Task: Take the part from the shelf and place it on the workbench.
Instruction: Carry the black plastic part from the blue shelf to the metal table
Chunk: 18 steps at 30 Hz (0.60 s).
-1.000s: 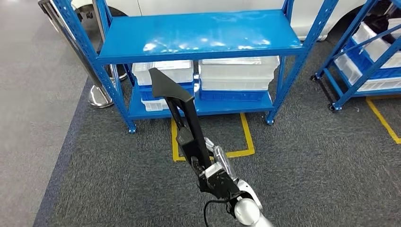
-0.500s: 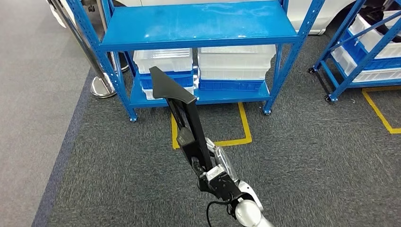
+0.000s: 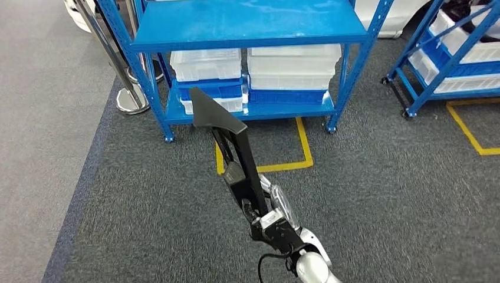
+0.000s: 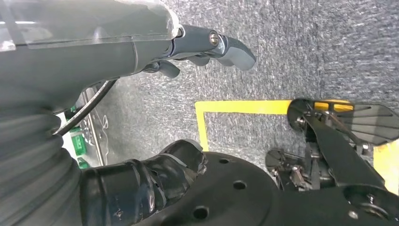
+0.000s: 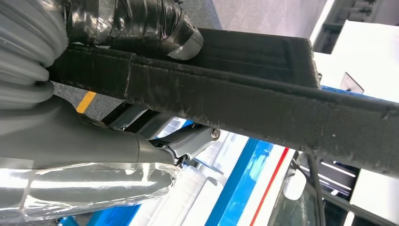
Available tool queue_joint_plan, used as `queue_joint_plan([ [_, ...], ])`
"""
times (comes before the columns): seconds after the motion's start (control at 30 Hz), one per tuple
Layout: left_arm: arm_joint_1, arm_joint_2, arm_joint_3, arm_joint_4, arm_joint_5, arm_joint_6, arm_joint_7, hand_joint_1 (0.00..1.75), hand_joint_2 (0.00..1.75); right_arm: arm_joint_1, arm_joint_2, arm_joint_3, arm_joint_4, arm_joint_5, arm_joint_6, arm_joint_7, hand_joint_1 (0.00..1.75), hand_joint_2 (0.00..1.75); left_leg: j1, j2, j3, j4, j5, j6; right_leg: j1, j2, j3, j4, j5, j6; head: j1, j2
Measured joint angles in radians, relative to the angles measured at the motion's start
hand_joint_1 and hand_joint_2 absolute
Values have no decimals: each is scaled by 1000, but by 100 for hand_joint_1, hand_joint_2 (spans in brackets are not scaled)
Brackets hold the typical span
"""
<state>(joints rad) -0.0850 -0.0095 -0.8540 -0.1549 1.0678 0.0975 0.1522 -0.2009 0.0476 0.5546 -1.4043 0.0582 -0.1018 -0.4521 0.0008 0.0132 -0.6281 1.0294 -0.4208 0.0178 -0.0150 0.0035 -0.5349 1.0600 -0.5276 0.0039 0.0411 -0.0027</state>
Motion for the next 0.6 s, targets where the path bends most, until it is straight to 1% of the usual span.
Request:
queue_joint_plan([
  [0.03, 0, 0, -1, 0, 0, 0, 0, 0, 175, 0, 0, 0, -2, -1, 0, 0, 175, 175, 0, 0, -5, 0, 8, -7, 5, 1, 5, -14, -4, -4, 0, 0],
  [0.07, 1, 0, -2, 0, 0, 0, 0, 0, 175, 1, -1, 0, -3, -2, 0, 0, 175, 175, 1, -1, -9, 0, 16, -14, 5, 1, 0, -20, 0, -11, 0, 0],
  [0.1, 1, 0, -4, 1, 0, 0, 0, 0, 175, 1, -1, 0, -3, -2, 0, 0, 175, 175, 3, -3, -15, 3, 13, -19, 5, 0, -5, -23, 7, -18, 0, 0],
  [0.13, 2, 1, -6, 1, 0, 0, 1, 0, 175, 2, -2, 0, -4, -2, 0, 0, 175, 175, 5, -4, -24, 18, -6, -24, 5, -2, -13, -26, 15, -27, 0, 0],
  [0.17, 2, 1, -7, 2, 0, 0, 1, 0, 175, 2, -2, 1, -5, -2, 0, 0, 175, 175, 7, -5, -37, 51, -42, -27, 4, -4, -21, -28, 25, -37, -1, 0],
  [0.2, 2, 1, -9, 2, 0, 0, 1, 0, 175, 2, -2, 1, -6, -2, 0, 0, 175, 175, 9, -6, -53, 104, -90, -30, 6, -5, -30, -28, 34, -43, -1, 0],
  [0.23, 2, 1, -10, 2, 0, 0, 1, 0, 175, 3, -2, 1, -7, -2, -1, 0, 175, 175, 9, -6, -70, 169, -138, -32, 8, -6, -41, -28, 43, -47, -2, 0],
  [0.27, 2, 1, -11, 2, 0, 0, 1, 0, 175, 3, -3, 1, -8, -2, -1, 0, 175, 175, 9, -6, -83, 233, -171, -34, 11, -7, -52, -27, 51, -50, -2, 0],
  [0.3, 2, 1, -12, 2, 0, 0, 1, 0, 175, 4, -4, 1, -8, -2, -2, 0, 175, 175, 9, -6, -85, 275, -183, -33, 14, -7, -63, -26, 59, -51, -2, 0],
  [0.33, 2, 1, -13, 2, 0, 0, 1, 0, 175, 5, -4, 1, -8, -2, -3, 0, 175, 175, 9, -6, -71, 285, -174, -31, 17, -7, -73, -25, 66, -51, -2, 0],
  [0.37, 2, 1, -13, 2, -1, 1, 1, 0, 175, 5, -6, 1, -8, -3, -5, 0, 175, 175, 8, -6, -39, 256, -149, -26, 19, -7, -83, -23, 72, -51, -2, 0],
  [0.4, 2, 2, -14, 2, -1, 1, 1, 0, 175, 6, -6, 1, -9, -3, -7, 0, 175, 175, 6, -7, 7, 197, -121, -20, 21, -7, -91, -22, 78, -51, -2, 0],
  [0.43, 1, 2, -14, 2, -1, 2, 1, 0, 175, 6, -7, 1, -11, -3, -10, 0, 175, 175, 3, -7, 58, 122, -104, -12, 23, -6, -97, -21, 83, -49, -2, 0],
  [0.47, 0, 3, -15, 2, -1, 3, 1, 0, 175, 6, -7, 1, -13, -3, -13, 0, 175, 175, 0, -7, 103, 52, -98, -6, 24, -6, -101, -21, 89, -47, -2, 0],
  [0.5, 0, 4, -16, 2, -1, 4, 1, 0, 175, 6, -7, 2, -16, -3, -15, -1, 175, 175, -4, -7, 133, 3, -101, -1, 24, -7, -104, -21, 96, -42, -1, 0],
  [0.53, -1, 4, -17, 2, -1, 4, 1, 0, 175, 6, -8, 2, -19, -3, -17, -2, 175, 175, -8, -7, 146, -26, -108, 2, 23, -8, -107, -23, 103, -37, -1, 0],
  [0.57, -1, 5, -18, 2, -1, 5, 1, 0, 175, 6, -8, 2, -22, -4, -18, -3, 175, 175, -9, -7, 147, -40, -105, 5, 22, -9, -108, -25, 111, -31, -1, 0],
  [0.6, -2, 4, -19, 2, 0, 5, 1, 0, 175, 7, -8, 2, -24, -4, -18, -4, 175, 175, -7, -5, 146, -47, -97, 9, 21, -9, -110, -26, 114, -25, -1, 0],
])
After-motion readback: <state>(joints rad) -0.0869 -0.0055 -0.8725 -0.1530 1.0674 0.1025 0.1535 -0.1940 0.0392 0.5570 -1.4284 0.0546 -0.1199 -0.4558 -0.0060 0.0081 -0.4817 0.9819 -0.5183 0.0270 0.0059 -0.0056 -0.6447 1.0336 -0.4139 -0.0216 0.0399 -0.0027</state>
